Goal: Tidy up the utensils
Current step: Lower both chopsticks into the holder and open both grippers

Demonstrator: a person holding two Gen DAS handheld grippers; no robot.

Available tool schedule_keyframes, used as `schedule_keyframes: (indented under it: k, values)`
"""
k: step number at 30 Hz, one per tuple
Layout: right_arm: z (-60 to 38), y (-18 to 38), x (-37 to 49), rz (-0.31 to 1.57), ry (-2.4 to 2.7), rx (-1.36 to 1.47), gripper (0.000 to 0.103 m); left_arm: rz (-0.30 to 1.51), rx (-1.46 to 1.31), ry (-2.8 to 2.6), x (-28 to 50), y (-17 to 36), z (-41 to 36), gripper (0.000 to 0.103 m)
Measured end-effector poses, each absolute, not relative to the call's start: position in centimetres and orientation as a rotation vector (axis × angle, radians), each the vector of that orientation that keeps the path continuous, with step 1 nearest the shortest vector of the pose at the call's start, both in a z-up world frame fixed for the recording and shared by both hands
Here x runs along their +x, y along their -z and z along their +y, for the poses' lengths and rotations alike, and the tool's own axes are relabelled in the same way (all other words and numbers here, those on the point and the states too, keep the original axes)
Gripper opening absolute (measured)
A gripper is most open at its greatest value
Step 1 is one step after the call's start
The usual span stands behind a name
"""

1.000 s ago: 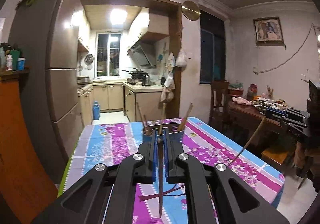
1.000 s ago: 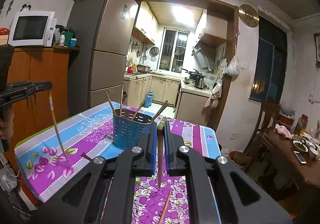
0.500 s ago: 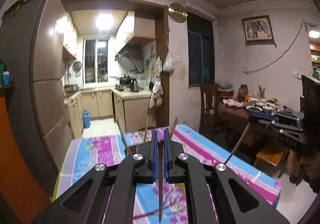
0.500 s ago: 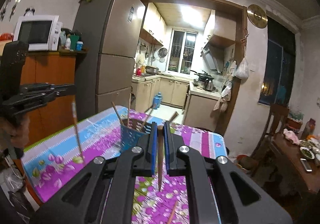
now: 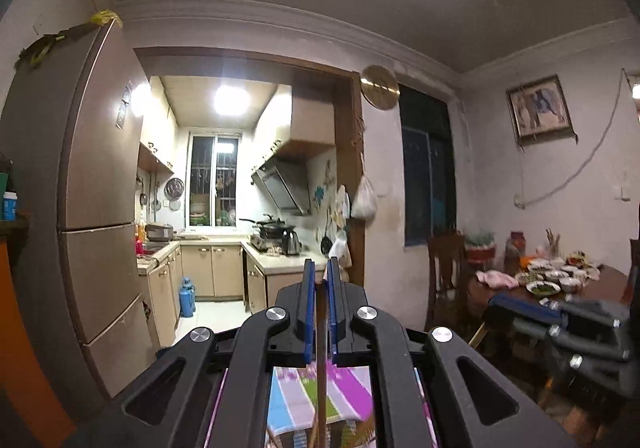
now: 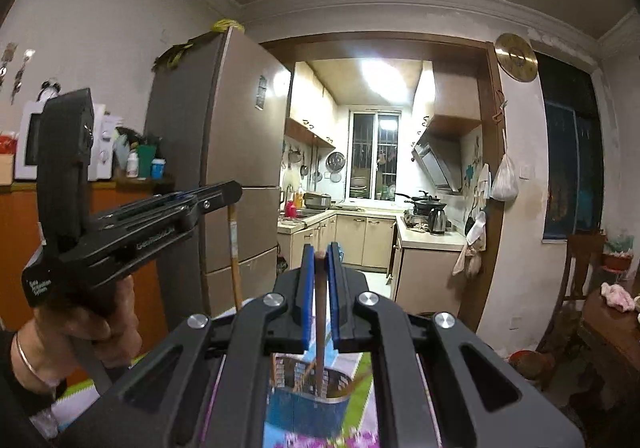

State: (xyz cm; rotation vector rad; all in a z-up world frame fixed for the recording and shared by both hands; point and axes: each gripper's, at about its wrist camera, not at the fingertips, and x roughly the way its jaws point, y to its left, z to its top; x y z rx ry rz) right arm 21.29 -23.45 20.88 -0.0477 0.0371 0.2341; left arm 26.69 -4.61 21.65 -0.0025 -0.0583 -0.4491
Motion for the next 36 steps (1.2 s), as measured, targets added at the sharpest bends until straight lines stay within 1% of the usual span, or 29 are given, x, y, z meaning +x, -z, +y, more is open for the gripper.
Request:
schedule_keyframes:
  k: [4, 6, 12, 19, 21, 23, 29, 33, 36]
  values:
    - [-23.9, -20.1, 24.8, 0.055, -0.216, -0.012, 0.005, -0.079, 0.006, 0.432, 29.7, -21.2, -5.7, 0.007]
    - [-24.0, -19.3, 26.6, 0.077, -0.209, 0.001, 0.005, -0.071, 0.006, 0.428, 31.2, -20.0, -6.1, 0.007]
    - [-23.6, -15.4, 30.5, 0.177, -0.207, 0.019, 0.005, 0.028, 0.022, 0.408, 34.8, -15.5, -7.1, 0.007]
    - [-23.1, -11.5, 32.8, 0.300, -0.212, 0.042, 0.007, 0.146, 0.065, 0.373, 36.8, -11.0, -7.5, 0.007]
    - [-22.9, -11.1, 32.6, 0.309, -0.204, 0.033, 0.010, 0.156, 0.075, 0.358, 36.8, -10.3, -7.5, 0.007]
    - [-23.0, -11.4, 32.0, 0.294, -0.197, 0.034, 0.022, 0.151, 0.080, 0.349, 36.4, -10.3, -7.4, 0.007]
    - [-24.5, -13.8, 28.7, 0.210, -0.188, 0.053, 0.023, 0.101, 0.098, 0.262, 33.5, -11.4, -6.7, 0.007]
    - [-25.0, -14.9, 25.6, 0.165, -0.196, 0.033, 0.023, 0.069, 0.159, 0.164, 30.8, -12.1, -6.7, 0.007]
    - [-25.1, -15.2, 23.9, 0.155, -0.207, 0.021, 0.028, 0.054, 0.190, 0.107, 29.1, -12.2, -6.7, 0.007]
